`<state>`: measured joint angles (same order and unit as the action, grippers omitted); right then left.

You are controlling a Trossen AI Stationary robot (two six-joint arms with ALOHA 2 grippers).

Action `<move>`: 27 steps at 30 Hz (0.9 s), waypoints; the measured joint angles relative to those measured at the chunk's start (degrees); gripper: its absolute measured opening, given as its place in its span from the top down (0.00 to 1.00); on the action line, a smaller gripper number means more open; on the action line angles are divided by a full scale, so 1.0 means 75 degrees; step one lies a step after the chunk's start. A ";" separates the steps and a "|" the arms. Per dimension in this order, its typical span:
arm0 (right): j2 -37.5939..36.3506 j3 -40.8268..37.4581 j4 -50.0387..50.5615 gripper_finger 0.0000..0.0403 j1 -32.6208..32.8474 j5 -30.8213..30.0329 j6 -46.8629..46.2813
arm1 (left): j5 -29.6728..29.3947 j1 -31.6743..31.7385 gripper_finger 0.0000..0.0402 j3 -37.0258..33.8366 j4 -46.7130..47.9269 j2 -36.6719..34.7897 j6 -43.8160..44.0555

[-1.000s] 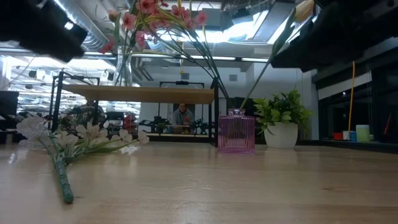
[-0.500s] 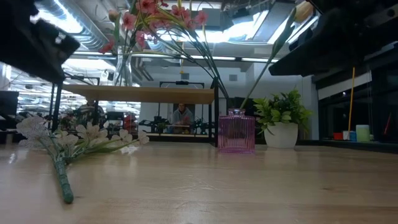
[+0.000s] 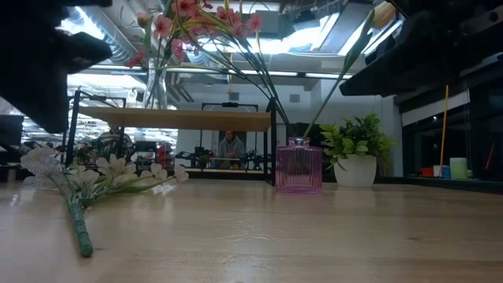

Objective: Pick and place flowers into a vace then onto a shelf
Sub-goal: Put the white flowers into the violet vase

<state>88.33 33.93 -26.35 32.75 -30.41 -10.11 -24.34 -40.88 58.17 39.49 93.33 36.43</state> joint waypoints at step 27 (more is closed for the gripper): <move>0.0000 0.0000 0.0050 0.89 0.0000 0.0000 -0.0020 | -0.1017 0.0323 0.52 0.0044 -0.0009 0.0091 -0.0629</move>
<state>88.33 33.93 -25.98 32.75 -30.41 -10.26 -31.97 -38.46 58.50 39.42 94.02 31.71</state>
